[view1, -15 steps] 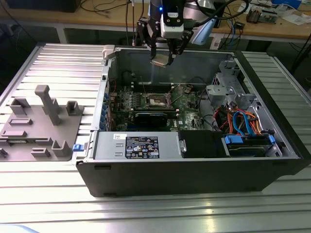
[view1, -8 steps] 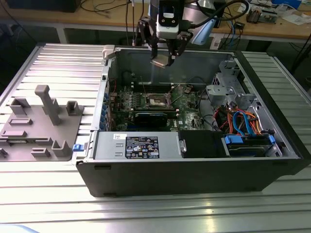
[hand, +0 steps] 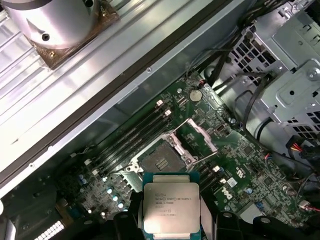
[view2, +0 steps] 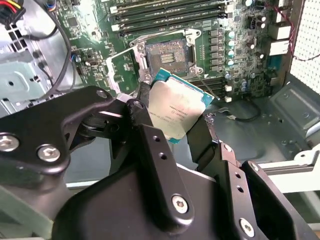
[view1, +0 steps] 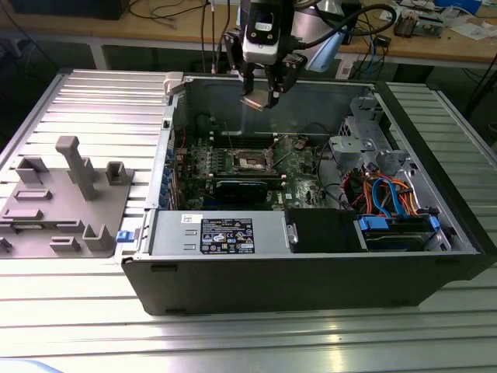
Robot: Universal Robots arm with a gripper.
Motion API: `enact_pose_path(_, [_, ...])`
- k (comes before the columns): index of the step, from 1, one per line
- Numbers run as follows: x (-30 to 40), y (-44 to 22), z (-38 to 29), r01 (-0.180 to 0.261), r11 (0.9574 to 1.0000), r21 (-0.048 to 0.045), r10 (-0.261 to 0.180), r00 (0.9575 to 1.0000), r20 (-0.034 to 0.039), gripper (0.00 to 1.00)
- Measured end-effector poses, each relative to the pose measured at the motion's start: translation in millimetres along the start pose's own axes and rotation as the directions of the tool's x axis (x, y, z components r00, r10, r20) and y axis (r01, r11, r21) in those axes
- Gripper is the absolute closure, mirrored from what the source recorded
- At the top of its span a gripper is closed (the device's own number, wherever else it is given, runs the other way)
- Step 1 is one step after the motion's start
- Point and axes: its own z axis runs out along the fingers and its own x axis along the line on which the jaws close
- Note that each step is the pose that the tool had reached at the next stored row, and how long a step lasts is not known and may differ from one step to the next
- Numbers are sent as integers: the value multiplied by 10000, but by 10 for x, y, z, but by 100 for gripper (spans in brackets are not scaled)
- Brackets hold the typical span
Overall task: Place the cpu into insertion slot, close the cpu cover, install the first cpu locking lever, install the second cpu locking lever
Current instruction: 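Place the cpu into insertion slot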
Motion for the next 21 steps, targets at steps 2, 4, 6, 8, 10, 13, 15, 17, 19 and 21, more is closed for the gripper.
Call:
enact_pose_path(2, [0,-1,10,-314,9995,1,314,9995,28,46])
enact_pose_path(4, [0,-2,19,-663,9978,2,663,9978,61,46])
enact_pose_path(6, [-1,-2,26,-916,9958,3,916,9958,86,46])
enact_pose_path(8, [-1,-2,34,-1323,9912,-4,1323,9911,118,46])
enact_pose_path(10, [-1,-3,36,-1524,9883,-7,1524,9882,133,46])
enact_pose_path(13, [-1,-3,37,-1554,9878,-9,1554,9878,135,46])
enact_pose_path(15, [-1,-3,37,-1555,9878,-9,1555,9878,135,46])
enact_pose_path(17, [-1,-3,37,-1556,9878,-10,1556,9877,135,46])
enact_pose_path(19, [-1,-3,37,-1556,9878,-10,1556,9877,135,46])
enact_pose_path(21, [-1,-3,37,-1570,9876,-10,1570,9875,136,46])
